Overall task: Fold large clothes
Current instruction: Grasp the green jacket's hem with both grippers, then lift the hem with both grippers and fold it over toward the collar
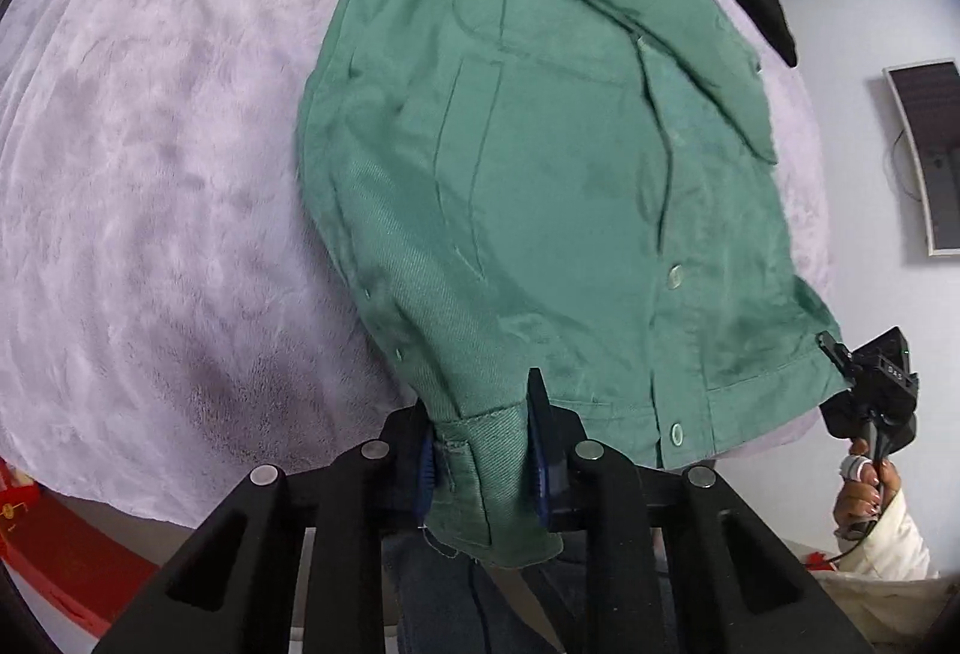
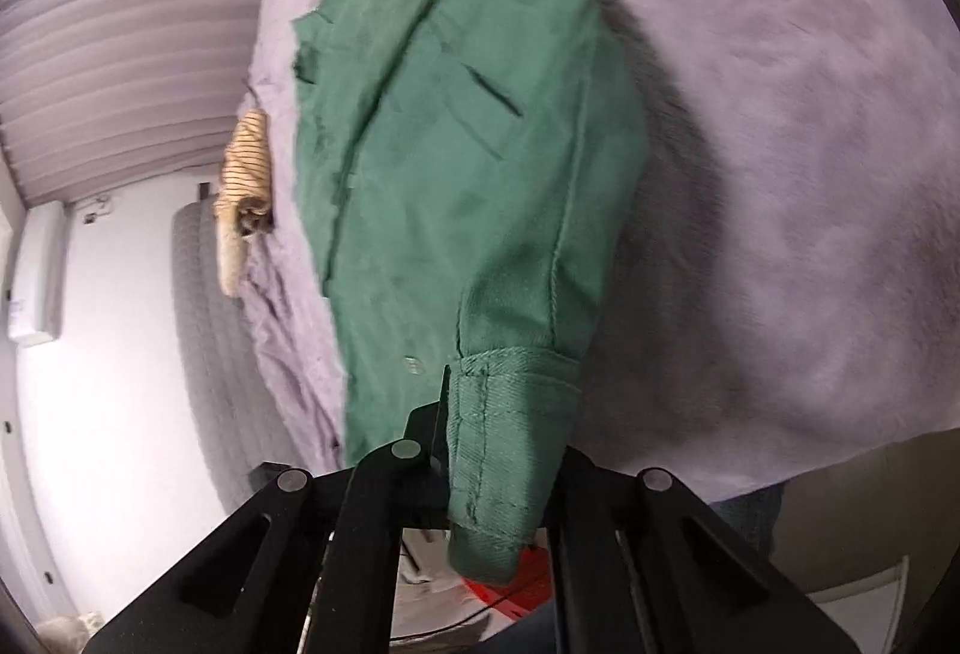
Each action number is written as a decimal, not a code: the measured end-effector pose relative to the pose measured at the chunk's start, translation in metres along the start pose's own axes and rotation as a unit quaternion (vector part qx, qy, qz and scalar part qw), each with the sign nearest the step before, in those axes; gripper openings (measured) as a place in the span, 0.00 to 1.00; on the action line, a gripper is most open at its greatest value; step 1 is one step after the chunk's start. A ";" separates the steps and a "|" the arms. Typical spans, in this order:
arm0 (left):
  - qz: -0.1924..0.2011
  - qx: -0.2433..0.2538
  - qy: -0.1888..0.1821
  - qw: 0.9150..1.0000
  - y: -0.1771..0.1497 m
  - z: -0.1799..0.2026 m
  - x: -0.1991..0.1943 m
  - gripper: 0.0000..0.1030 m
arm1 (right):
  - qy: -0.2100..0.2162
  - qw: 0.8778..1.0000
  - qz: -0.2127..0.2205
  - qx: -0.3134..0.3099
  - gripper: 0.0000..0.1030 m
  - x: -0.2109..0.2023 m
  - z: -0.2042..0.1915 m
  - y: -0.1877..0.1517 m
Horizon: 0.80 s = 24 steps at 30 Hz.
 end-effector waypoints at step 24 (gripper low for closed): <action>0.180 -0.080 0.066 0.978 0.355 0.022 -0.043 0.22 | 0.051 0.993 -0.005 -0.102 0.07 0.133 -0.190 0.304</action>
Point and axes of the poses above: each gripper's, at about its wrist camera, not at the fingertips, and x roughly the way its jaws point, z to its right, y to its top, the point moved 7 cm from there along x, roughly the way its jaws point, and after that the axes turned 9 degrees about y, right-handed, at the moved point
